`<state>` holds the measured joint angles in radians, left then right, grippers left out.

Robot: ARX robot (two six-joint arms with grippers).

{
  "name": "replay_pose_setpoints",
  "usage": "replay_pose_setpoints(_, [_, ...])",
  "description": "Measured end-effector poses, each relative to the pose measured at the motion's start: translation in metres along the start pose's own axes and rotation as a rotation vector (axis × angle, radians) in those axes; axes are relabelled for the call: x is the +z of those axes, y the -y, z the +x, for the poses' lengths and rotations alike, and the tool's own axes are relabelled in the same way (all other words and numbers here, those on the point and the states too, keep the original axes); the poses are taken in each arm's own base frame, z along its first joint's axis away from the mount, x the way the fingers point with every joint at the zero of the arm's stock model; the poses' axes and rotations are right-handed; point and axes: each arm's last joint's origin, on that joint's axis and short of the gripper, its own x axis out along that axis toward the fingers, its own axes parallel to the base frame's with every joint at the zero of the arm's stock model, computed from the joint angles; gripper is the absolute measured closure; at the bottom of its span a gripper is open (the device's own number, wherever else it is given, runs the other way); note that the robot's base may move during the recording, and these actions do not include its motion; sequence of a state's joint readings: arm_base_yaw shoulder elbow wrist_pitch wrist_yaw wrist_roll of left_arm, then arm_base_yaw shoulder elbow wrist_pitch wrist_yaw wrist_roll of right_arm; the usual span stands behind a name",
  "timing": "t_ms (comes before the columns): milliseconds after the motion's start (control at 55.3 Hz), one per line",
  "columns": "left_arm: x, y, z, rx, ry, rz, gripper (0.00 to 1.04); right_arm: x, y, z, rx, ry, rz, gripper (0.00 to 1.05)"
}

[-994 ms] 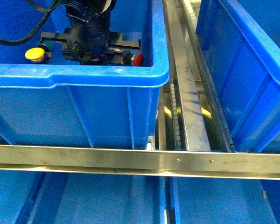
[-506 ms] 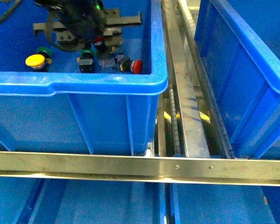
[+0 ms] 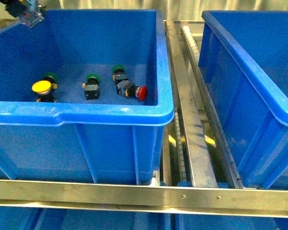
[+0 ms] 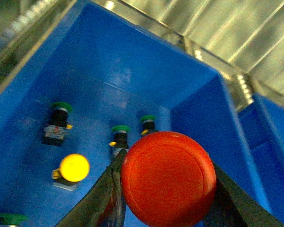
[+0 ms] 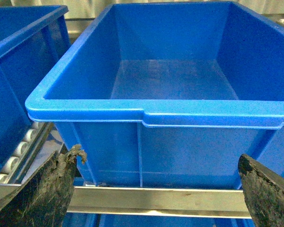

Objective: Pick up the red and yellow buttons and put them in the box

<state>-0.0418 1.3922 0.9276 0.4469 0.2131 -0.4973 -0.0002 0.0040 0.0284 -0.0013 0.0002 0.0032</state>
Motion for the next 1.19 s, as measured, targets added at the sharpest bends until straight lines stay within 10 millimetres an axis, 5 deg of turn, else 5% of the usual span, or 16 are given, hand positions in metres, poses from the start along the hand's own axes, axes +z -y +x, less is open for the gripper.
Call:
replay_pose_setpoints(199, [-0.02, 0.012, 0.016, -0.275, -0.035, -0.28, 0.72, 0.0, 0.0, 0.0, 0.0, 0.0, 0.0, 0.06])
replay_pose_setpoints(560, [-0.064, 0.109, 0.056, -0.761, -0.242, -0.445, 0.72, 0.0, 0.0, 0.0, 0.0, 0.0, 0.0, 0.06])
replay_pose_setpoints(1012, [-0.114, 0.153, 0.067, -0.883, -0.392, -0.505, 0.72, 0.0, 0.0, 0.0, 0.0, 0.0, 0.0, 0.06])
replay_pose_setpoints(1193, [-0.117, 0.161, 0.072, -0.9, -0.388, -0.505, 0.72, 0.0, 0.0, 0.0, 0.0, 0.0, 0.0, 0.06])
